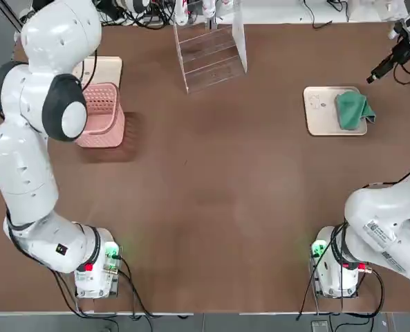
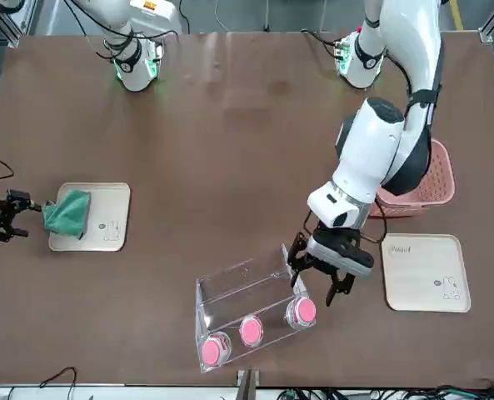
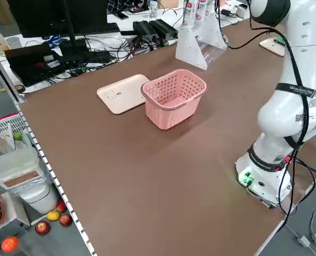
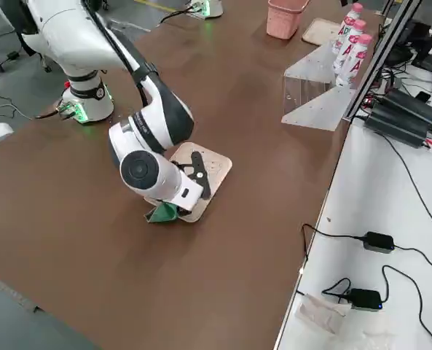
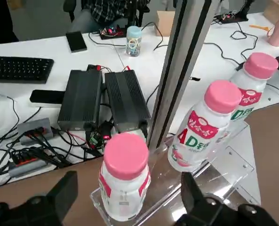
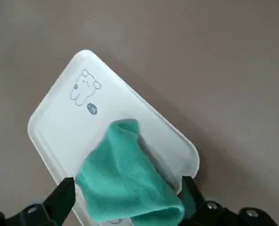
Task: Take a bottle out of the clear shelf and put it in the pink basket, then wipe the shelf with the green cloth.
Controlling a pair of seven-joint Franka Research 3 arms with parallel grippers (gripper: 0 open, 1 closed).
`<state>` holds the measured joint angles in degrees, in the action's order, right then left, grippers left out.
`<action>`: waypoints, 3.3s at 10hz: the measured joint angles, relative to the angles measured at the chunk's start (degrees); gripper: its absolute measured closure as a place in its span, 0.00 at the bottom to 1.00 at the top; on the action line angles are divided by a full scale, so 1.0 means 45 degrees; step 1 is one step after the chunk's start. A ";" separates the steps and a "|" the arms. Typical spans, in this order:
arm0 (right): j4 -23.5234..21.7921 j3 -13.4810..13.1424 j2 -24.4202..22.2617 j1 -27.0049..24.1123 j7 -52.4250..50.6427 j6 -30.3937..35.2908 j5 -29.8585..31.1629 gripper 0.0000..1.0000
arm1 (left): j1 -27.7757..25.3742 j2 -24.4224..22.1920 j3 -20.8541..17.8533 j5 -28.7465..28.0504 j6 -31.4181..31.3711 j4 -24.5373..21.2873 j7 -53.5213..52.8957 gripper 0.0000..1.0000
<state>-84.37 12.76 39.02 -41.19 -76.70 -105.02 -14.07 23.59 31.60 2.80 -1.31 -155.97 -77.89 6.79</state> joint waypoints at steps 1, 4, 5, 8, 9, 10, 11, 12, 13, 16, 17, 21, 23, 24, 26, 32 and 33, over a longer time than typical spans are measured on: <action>0.0253 0.0042 0.0411 0.0001 -0.0004 -0.0056 0.0327 0.00 | -0.0001 0.0117 -0.0013 0.0000 -0.0262 0.0008 -0.0006 0.03; 0.0973 0.0094 0.1048 -0.0027 -0.0005 -0.0226 0.0769 0.00 | -0.0004 0.0518 -0.0053 0.0000 -0.0881 0.0188 -0.0008 0.04; 0.1109 0.0091 0.1207 -0.0059 -0.0018 -0.0451 0.0788 0.00 | -0.0004 0.0603 -0.0059 -0.0001 -0.0922 0.0307 -0.0009 0.06; 0.1201 0.0101 0.1710 -0.0070 -0.0108 -0.0590 0.0831 0.00 | -0.0003 0.0795 -0.0138 -0.0004 -0.1130 0.0569 -0.0088 0.20; 0.1206 0.0102 0.1806 -0.0070 -0.0111 -0.0355 0.0831 0.00 | 0.0006 0.0978 -0.0150 -0.0013 -0.1458 0.0695 -0.0118 0.21; 0.1207 0.0103 0.1863 -0.0071 -0.0111 -0.0168 0.0828 0.00 | 0.0050 0.1145 -0.0150 -0.0018 -0.1727 0.0783 -0.0130 0.21; 0.1207 0.0103 0.1889 -0.0075 -0.0112 -0.0076 0.0825 0.00 | 0.0099 0.1252 -0.0149 -0.0020 -0.1852 0.0857 -0.0132 0.22; 0.1208 0.0103 0.1894 -0.0079 -0.0207 -0.0058 0.0825 0.00 | 0.0132 0.1298 -0.0149 -0.0020 -0.1880 0.0908 -0.0132 0.21; 0.1208 0.0103 0.1895 -0.0079 -0.0401 -0.0062 0.0825 0.00 | 0.0138 0.1305 -0.0150 -0.0020 -0.1880 0.0938 -0.0132 0.21; 0.1206 0.0114 0.1950 -0.0081 -0.0953 -0.0188 0.0825 0.00 | 0.0118 0.1305 -0.0161 -0.0052 -0.1882 0.1004 -0.0165 0.30; 0.1203 0.0127 0.2027 -0.0080 -0.1006 -0.0303 0.0825 0.00 | 0.0106 0.1305 -0.0165 -0.0083 -0.1883 0.1008 -0.0175 0.34; 0.1196 0.0192 0.2131 -0.0080 -0.1033 -0.0400 0.0825 0.14 | 0.0093 0.1306 -0.0170 -0.0105 -0.1949 0.1008 -0.0181 0.36; 0.1196 0.0201 0.2131 -0.0080 -0.1042 -0.0403 0.0825 0.46 | 0.0061 0.1338 -0.0175 -0.0245 -0.2384 0.0992 -0.0183 0.40; 0.1197 0.0202 0.2131 -0.0080 -0.1057 -0.0408 0.0825 0.64 | 0.0066 0.1371 -0.0174 -0.0308 -0.2708 0.0969 -0.0182 0.41; 0.1196 0.0202 0.2131 -0.0080 -0.1102 -0.0424 0.0825 0.74 | 0.0069 0.1421 -0.0174 -0.0323 -0.2936 0.0929 -0.0182 0.41; 0.1040 0.0167 0.2147 -0.0106 -0.1110 -0.0426 0.0651 0.47 | 0.0025 0.1457 -0.0174 -0.0326 -0.3081 0.0484 -0.0182 0.35; 0.0984 0.0168 0.2148 -0.0109 -0.1192 -0.0442 0.0650 0.33 | 0.0014 0.1458 -0.0175 -0.0326 -0.3108 0.0414 -0.0182 0.35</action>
<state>-79.94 13.52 48.69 -41.68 -82.06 -107.01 -11.15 23.65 38.16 2.02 -2.78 -169.96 -76.02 5.97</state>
